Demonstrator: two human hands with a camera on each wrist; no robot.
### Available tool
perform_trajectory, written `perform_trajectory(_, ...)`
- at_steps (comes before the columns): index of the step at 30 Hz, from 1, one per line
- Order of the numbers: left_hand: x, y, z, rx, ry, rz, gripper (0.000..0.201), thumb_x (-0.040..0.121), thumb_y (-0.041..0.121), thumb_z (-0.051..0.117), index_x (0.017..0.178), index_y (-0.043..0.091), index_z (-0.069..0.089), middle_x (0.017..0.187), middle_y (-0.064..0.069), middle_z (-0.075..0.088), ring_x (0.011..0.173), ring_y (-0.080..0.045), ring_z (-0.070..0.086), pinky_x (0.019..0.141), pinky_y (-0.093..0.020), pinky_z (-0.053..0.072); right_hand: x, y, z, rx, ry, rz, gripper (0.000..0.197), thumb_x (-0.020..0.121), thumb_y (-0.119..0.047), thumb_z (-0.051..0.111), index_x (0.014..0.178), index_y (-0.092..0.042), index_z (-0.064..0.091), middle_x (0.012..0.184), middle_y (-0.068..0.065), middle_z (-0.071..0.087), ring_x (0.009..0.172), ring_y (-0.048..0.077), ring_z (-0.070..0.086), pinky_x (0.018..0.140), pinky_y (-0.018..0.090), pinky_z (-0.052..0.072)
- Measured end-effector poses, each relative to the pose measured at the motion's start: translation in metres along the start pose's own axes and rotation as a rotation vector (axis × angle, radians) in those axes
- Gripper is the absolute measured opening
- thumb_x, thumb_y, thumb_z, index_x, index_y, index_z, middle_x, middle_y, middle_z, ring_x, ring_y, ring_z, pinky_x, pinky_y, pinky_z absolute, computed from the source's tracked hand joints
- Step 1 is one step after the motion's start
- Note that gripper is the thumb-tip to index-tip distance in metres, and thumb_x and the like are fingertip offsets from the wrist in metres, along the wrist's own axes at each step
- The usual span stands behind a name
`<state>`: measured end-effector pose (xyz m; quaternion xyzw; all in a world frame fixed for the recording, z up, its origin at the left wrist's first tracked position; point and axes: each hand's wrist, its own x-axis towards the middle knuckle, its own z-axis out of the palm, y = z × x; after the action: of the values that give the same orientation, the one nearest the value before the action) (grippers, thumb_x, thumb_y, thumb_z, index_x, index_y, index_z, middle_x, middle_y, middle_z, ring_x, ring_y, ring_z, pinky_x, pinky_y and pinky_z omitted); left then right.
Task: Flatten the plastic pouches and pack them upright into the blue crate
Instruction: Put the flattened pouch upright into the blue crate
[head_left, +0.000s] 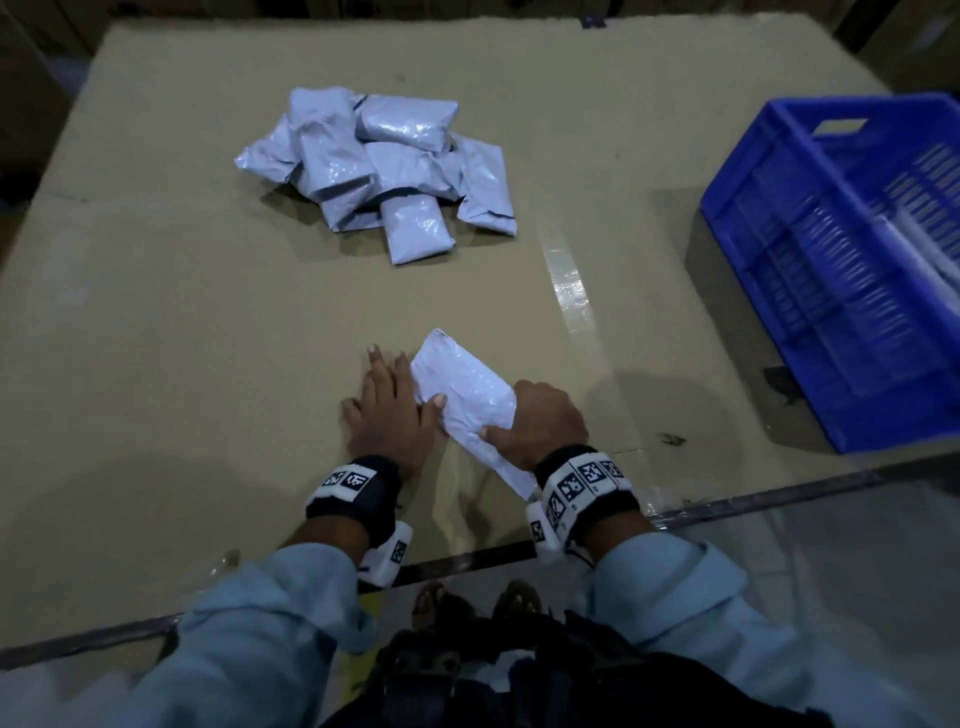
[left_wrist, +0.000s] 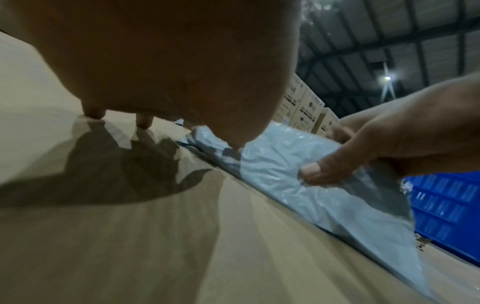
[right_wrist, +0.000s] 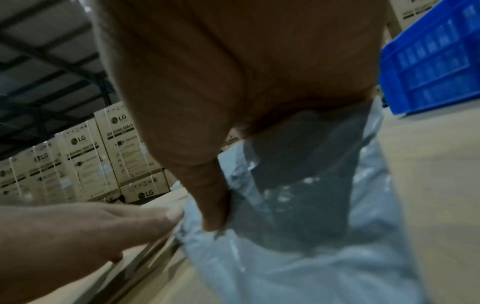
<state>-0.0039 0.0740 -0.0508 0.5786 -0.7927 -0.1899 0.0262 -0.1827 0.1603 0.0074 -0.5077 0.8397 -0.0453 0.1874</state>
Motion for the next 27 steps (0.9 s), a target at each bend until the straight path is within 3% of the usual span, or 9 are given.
perform_trajectory(4, 0.010, 0.027, 0.014, 0.142, -0.102, 0.009, 0.079, 0.101, 0.064, 0.026, 0.162, 0.018, 0.008, 0.169, -0.017, -0.008, 0.155, -0.038, 0.001, 0.116, -0.065, 0.017, -0.007, 0.026, -0.033, 0.178, 0.133, 0.079, 0.040, 0.083, -0.036, 0.069, 0.108, -0.012, 0.049, 0.110, 0.011, 0.059, 0.103, 0.036, 0.062, 0.081, 0.038, 0.050)
perform_trajectory(9, 0.032, 0.084, 0.029, 0.130, -0.217, -0.100, 0.092, 0.098, 0.069, 0.031, 0.161, 0.016, -0.010, 0.164, -0.023, -0.026, 0.150, -0.050, -0.019, 0.117, -0.072, 0.004, -0.002, 0.059, -0.099, 0.269, 0.354, 0.088, 0.032, 0.083, -0.029, 0.053, 0.109, -0.013, 0.042, 0.105, 0.009, 0.053, 0.092, 0.038, 0.059, 0.074, 0.041, 0.047)
perform_trajectory(13, 0.058, 0.152, 0.033, 0.061, -0.247, -0.187, 0.086, 0.098, 0.068, 0.037, 0.161, 0.020, 0.004, 0.166, -0.022, -0.018, 0.151, -0.049, -0.016, 0.117, -0.071, 0.004, 0.015, 0.093, -0.150, 0.336, 0.389, 0.029, 0.025, 0.085, -0.030, 0.053, 0.102, -0.017, 0.040, 0.093, 0.005, 0.059, 0.079, 0.033, 0.059, 0.068, 0.040, 0.050)
perform_trajectory(17, 0.079, 0.227, 0.036, 0.000, -0.320, -0.108, 0.065, 0.098, 0.063, 0.041, 0.149, 0.025, 0.028, 0.167, -0.022, -0.008, 0.152, -0.049, -0.009, 0.117, -0.071, 0.008, 0.032, 0.143, -0.196, 0.369, 0.457, -0.033, 0.025, 0.087, -0.034, 0.056, 0.100, -0.017, 0.043, 0.085, 0.002, 0.057, 0.074, 0.030, 0.055, 0.062, 0.038, 0.046)
perform_trajectory(19, 0.088, 0.257, 0.039, -0.037, -0.350, -0.077, 0.067, 0.094, 0.070, 0.040, 0.144, 0.026, 0.035, 0.167, -0.024, -0.001, 0.152, -0.049, -0.006, 0.117, -0.070, 0.011, 0.039, 0.171, -0.217, 0.400, 0.500, -0.055, 0.025, 0.086, -0.037, 0.055, 0.099, -0.018, 0.043, 0.084, 0.002, 0.057, 0.073, 0.031, 0.056, 0.062, 0.041, 0.049)
perform_trajectory(23, 0.100, 0.307, 0.050, -0.014, -0.358, -0.074, 0.065, 0.097, 0.067, 0.042, 0.146, 0.024, 0.038, 0.166, -0.025, 0.000, 0.150, -0.054, 0.000, 0.116, -0.070, 0.017, 0.050, 0.223, -0.252, 0.404, 0.576, -0.051, 0.022, 0.089, -0.037, 0.055, 0.097, -0.021, 0.042, 0.083, 0.001, 0.056, 0.073, 0.029, 0.054, 0.059, 0.037, 0.040)
perform_trajectory(27, 0.110, 0.352, 0.062, 0.071, -0.362, -0.155, 0.081, 0.094, 0.062, 0.054, 0.155, 0.016, 0.027, 0.164, -0.029, 0.002, 0.150, -0.054, 0.005, 0.119, -0.064, 0.021, 0.058, 0.270, -0.285, 0.477, 0.597, -0.068, 0.025, 0.094, -0.041, 0.055, 0.103, -0.020, 0.044, 0.086, 0.002, 0.060, 0.079, 0.029, 0.059, 0.066, 0.042, 0.049)
